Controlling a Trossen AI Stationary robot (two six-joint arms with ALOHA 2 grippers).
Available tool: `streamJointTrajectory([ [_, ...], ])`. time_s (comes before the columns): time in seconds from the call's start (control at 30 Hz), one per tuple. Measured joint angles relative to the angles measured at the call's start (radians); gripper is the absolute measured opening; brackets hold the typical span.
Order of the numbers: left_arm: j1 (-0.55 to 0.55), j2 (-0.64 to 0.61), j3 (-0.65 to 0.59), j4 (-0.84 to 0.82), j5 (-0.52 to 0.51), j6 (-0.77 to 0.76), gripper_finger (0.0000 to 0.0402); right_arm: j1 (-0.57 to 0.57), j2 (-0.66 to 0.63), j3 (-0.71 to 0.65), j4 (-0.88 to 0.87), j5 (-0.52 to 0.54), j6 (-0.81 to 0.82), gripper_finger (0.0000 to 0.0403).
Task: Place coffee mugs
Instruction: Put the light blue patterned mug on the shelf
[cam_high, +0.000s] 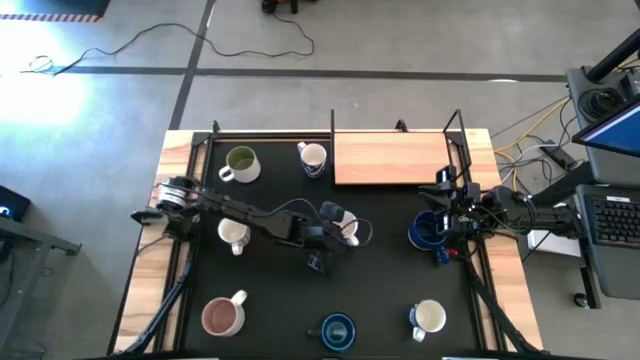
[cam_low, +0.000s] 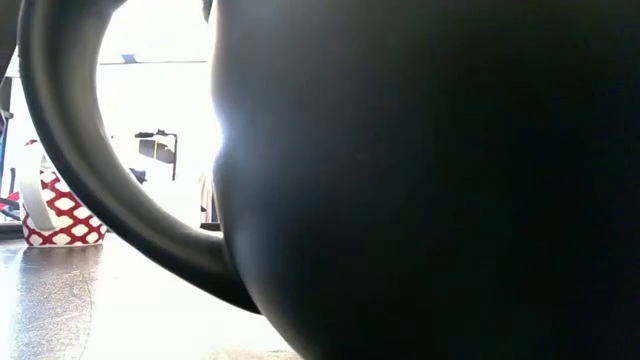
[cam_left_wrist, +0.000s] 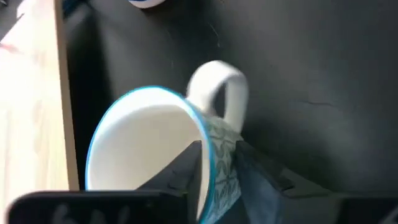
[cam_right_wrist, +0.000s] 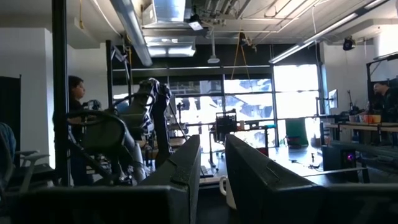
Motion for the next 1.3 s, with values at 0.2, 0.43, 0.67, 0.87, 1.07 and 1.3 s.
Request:
streamJointTrajectory([
  [0.2,0.024,0.07,0.106,-0.09,0.098,0.03,0.001,0.0,0.002,0.0,-0.009,0.001,0.0,0.0066],
  [0.43,0.064,0.091,0.169,-0.131,0.143,0.104,0.0017,0.0,0.002,0.0,-0.009,0.001,0.0,0.0066],
  [0.67,0.137,0.085,0.239,-0.221,0.247,0.156,0.0011,0.0,0.002,0.0,-0.009,0.001,0.0,0.0066],
  [0.87,0.18,0.085,0.302,-0.272,0.283,0.188,0.0012,0.0,0.002,0.0,-0.009,0.001,0.0,0.0066],
  [1.07,0.219,0.084,0.412,-0.386,0.288,0.254,0.0012,0.0,0.002,0.0,-0.009,0.001,0.0,0.0066],
  [1.3,0.29,0.093,0.55,-0.515,0.324,0.302,0.0012,0.0,0.002,0.0,-0.009,0.001,0.0,0.0066],
])
